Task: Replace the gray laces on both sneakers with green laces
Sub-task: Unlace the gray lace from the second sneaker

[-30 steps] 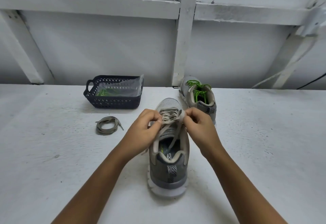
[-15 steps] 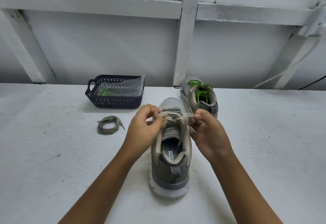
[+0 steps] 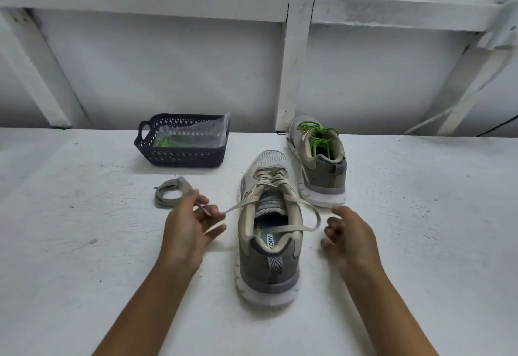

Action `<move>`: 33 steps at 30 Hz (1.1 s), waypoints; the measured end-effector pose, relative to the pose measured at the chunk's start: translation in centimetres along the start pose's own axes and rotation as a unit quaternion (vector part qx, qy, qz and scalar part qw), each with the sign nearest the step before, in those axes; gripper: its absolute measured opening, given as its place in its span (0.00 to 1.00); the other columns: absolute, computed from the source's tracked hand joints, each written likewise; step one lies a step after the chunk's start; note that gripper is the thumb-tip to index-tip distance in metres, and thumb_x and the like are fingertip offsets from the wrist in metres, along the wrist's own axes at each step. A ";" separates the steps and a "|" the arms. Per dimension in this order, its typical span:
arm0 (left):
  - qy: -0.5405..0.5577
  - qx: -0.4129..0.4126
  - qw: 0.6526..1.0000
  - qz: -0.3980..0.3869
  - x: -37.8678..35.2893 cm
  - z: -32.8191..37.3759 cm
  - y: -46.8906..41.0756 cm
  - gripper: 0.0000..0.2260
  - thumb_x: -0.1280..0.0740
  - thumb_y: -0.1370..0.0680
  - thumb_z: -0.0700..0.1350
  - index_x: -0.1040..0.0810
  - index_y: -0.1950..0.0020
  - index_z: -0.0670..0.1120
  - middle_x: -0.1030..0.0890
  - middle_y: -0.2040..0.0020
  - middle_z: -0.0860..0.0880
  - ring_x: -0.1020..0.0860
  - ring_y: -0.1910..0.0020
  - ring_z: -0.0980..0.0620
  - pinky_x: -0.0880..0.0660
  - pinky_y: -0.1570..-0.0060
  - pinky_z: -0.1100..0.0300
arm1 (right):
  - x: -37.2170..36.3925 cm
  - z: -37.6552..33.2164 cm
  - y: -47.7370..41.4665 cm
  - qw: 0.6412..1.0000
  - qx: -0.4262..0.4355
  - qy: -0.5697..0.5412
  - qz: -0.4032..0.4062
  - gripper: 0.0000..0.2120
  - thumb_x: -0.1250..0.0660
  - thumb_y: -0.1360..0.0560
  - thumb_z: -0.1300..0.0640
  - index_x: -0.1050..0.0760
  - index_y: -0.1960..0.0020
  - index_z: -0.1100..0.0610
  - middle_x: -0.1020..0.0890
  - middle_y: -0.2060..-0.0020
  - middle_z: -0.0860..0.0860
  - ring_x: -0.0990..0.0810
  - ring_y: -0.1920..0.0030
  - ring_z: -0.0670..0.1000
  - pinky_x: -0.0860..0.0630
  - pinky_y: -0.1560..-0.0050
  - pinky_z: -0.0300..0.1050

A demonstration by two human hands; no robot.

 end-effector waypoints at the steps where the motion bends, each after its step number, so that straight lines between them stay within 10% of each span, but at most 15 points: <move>1: -0.040 0.027 0.999 0.001 0.3 -0.4 0.1 0.12 0.42 0.20 0.47 0.31 0.62 0.46 0.26 0.72 0.49 0.26 0.67 0.49 0.30 0.63 0.56 | 0.3 0.3 0.0 0.999 0.008 0.041 0.000 0.09 0.38 0.25 0.62 0.33 0.62 0.55 0.33 0.73 0.50 0.37 0.72 0.48 0.42 0.70 0.42; 5: -0.336 0.018 0.942 -0.017 0.8 -0.8 0.4 0.18 0.41 0.20 0.55 0.24 0.59 0.42 0.24 0.67 0.47 0.26 0.68 0.48 0.30 0.67 0.59 | 0.0 -0.3 1.3 0.966 0.151 0.211 -0.015 0.09 0.38 0.23 0.60 0.27 0.62 0.55 0.28 0.69 0.50 0.31 0.66 0.49 0.34 0.66 0.43; 9: -0.741 -0.119 0.659 0.037 1.1 0.8 1.6 0.29 0.54 0.24 0.68 0.29 0.67 0.46 0.23 0.64 0.49 0.24 0.62 0.48 0.29 0.61 0.58 | -1.7 -2.3 2.8 0.902 0.260 0.334 -0.081 0.10 0.35 0.24 0.47 0.25 0.60 0.53 0.24 0.70 0.44 0.27 0.67 0.43 0.29 0.62 0.42; 11: -0.781 -0.146 0.606 0.041 0.8 1.4 2.0 0.29 0.57 0.25 0.68 0.31 0.66 0.48 0.24 0.63 0.51 0.24 0.61 0.49 0.31 0.62 0.58 | -2.2 -2.5 2.7 0.864 0.216 0.436 -0.131 0.14 0.32 0.28 0.43 0.26 0.58 0.55 0.24 0.68 0.46 0.25 0.66 0.45 0.29 0.64 0.41; 14: -0.703 -0.225 0.675 -0.009 -0.2 1.3 2.6 0.24 0.52 0.26 0.69 0.29 0.56 0.50 0.25 0.58 0.54 0.26 0.57 0.53 0.31 0.59 0.58 | -2.6 -2.7 2.7 0.866 0.169 0.438 -0.175 0.10 0.31 0.26 0.54 0.27 0.60 0.59 0.24 0.69 0.50 0.25 0.66 0.48 0.28 0.65 0.39; 19: -0.512 -0.242 0.812 -0.143 -1.8 0.1 1.6 0.28 0.37 0.29 0.63 0.36 0.31 0.56 0.33 0.39 0.56 0.33 0.39 0.60 0.35 0.40 0.61 | -3.1 -4.3 2.4 0.977 -0.005 0.036 -0.210 0.13 0.39 0.22 0.60 0.30 0.65 0.59 0.29 0.76 0.51 0.27 0.76 0.46 0.22 0.70 0.39; 22: -0.466 -0.199 0.837 -0.206 -2.3 -0.9 0.4 0.32 0.30 0.27 0.54 0.41 0.27 0.55 0.36 0.32 0.55 0.37 0.34 0.60 0.38 0.33 0.61 | -2.9 -5.8 2.1 0.976 0.014 0.068 -0.207 0.13 0.40 0.21 0.56 0.28 0.64 0.57 0.36 0.77 0.48 0.39 0.80 0.43 0.39 0.81 0.33; 28: -0.400 -0.162 0.883 -0.182 -2.3 -2.3 -0.5 0.34 0.36 0.35 0.50 0.36 0.28 0.52 0.31 0.31 0.51 0.32 0.34 0.59 0.35 0.32 0.57 | -2.1 -6.5 1.4 0.743 0.274 0.599 -0.121 0.14 0.39 0.22 0.48 0.19 0.58 0.53 0.19 0.65 0.51 0.22 0.62 0.51 0.28 0.61 0.43; 33: -0.379 -0.173 0.897 -0.150 -2.6 -2.7 -0.3 0.31 0.38 0.36 0.50 0.31 0.31 0.49 0.29 0.33 0.51 0.29 0.37 0.58 0.34 0.34 0.60 | -3.6 -4.7 1.5 0.752 0.330 0.546 -0.165 0.06 0.34 0.24 0.53 0.19 0.55 0.49 0.19 0.65 0.40 0.22 0.62 0.37 0.31 0.64 0.28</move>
Point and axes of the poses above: each hand's wrist, its own y-axis away from the middle knuckle, its own x-axis out of the back of the hand, z = x × y, the point moved 2 cm from there along -y, towards the middle knuckle
